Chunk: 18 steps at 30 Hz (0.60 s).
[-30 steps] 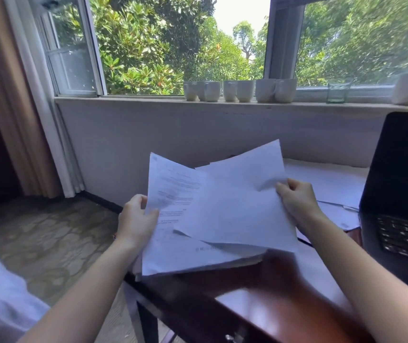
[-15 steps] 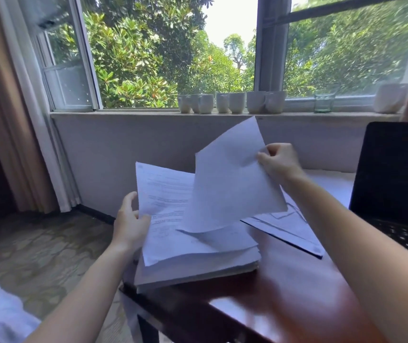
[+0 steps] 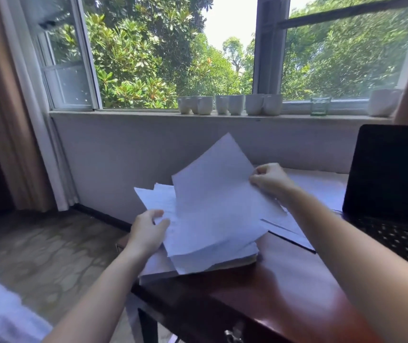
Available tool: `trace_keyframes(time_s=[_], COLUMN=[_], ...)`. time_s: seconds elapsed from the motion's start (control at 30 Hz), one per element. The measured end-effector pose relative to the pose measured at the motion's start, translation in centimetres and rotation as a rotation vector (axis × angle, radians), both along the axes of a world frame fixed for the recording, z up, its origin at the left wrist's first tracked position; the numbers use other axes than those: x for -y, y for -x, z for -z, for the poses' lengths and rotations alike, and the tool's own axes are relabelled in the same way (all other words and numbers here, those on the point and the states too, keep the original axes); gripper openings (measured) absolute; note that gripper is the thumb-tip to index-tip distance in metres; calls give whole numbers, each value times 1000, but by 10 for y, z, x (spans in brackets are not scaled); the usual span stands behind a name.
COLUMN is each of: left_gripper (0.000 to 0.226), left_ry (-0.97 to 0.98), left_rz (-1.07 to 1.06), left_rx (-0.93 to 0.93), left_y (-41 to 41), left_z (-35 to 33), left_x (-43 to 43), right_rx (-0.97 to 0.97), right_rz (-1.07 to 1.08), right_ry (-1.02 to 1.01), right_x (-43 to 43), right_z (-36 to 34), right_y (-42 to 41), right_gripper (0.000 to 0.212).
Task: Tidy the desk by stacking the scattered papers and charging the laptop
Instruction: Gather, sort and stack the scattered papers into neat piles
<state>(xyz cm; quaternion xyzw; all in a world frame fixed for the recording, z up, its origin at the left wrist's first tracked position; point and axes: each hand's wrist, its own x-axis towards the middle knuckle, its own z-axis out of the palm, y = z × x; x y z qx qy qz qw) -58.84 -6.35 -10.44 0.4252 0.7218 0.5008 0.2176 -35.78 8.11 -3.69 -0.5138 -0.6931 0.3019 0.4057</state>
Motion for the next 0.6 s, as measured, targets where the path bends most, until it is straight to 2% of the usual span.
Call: trace_keyframes(time_s=[0.1, 0.17, 0.23, 0.3, 0.33, 0.37, 0.4, 0.43, 0.5, 0.53, 0.57, 0.6], left_gripper=[40, 43, 59, 63, 61, 59, 59, 59, 57, 59, 64, 62], left_ry=[14, 68, 223, 351, 332, 278, 194, 101, 8, -15, -13, -16], left_rz=[51, 95, 87, 13, -21, -30, -8, 38, 143, 173, 172, 172], left_rx=[40, -46, -254, -549, -640, -651, -580, -393, 108, 316, 424, 446], left_y=[-4, -7, -9, -16, -19, -19, -20, -18, -18, -16, -14, -12], left_z=[-5, -8, -9, -10, -11, -11, -13, -16, -24, -25, -25, -25], left_x=[-1, -3, -6, -4, -3, -3, -3, -4, -3, -5, -6, -6], right_rx=[7, -11, 11, 81, 110, 137, 168, 212, 290, 318, 348, 378], right_rz=[-108, -187, -258, -335, -386, -441, -498, -548, -626, -658, -687, -714], right_ry=[32, 29, 44, 63, 88, 122, 156, 182, 218, 227, 227, 220], right_x=[12, 21, 30, 39, 43, 49, 56, 61, 68, 72, 74, 77], right_z=[12, 7, -1, -8, -10, -11, -11, -9, 0, 4, 8, 12], right_y=[11, 24, 36, 42, 44, 46, 49, 52, 59, 61, 63, 65], right_gripper=[26, 34, 32, 25, 22, 19, 20, 29, 45, 45, 43, 39])
